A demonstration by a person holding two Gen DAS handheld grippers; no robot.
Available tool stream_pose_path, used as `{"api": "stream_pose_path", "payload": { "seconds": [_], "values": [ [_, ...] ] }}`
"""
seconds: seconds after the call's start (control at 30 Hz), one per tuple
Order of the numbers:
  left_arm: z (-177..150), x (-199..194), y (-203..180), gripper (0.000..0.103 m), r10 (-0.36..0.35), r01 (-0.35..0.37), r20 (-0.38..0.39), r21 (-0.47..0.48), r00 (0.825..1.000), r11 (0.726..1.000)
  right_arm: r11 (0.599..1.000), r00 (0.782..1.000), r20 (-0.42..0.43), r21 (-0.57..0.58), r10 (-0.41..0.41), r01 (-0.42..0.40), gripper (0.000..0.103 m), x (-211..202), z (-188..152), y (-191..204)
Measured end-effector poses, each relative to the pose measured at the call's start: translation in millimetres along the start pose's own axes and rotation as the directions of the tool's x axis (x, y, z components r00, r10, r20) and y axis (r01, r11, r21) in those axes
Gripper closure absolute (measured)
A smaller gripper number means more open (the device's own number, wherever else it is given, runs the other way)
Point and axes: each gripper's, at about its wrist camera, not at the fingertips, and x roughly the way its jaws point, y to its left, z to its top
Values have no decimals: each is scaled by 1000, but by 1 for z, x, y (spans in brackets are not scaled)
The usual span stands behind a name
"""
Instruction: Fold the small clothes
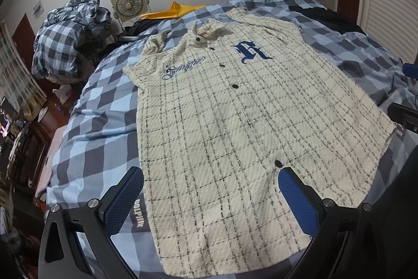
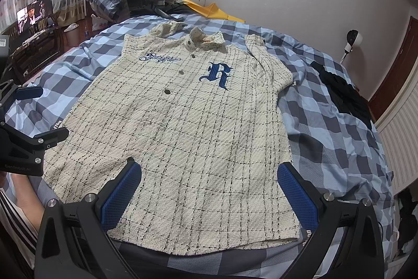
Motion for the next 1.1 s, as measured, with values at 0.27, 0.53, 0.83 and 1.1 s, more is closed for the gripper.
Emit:
{"api": "stream_pose_path", "payload": {
  "seconds": [0.27,0.53,0.83,1.1],
  "values": [
    [1,1,-1,0,-2,2,-2,-1,1000,1000,1000,1000,0,0,0,0,1,0,0,0],
    [0,1,-2,0,-2,2,-6,1,1000,1000,1000,1000,0,1,2,-2,1,2,-2,0],
    [-1,4,-5,0,8,-8,-12,6,1000,1000,1000,1000,-5,-1,5,-5,1,1,-2,1],
    [-3,4,-5,0,23,-23,-9,19,1000,1000,1000,1000,-6,-3,4,-4,1,2,-2,2]
  ]
}}
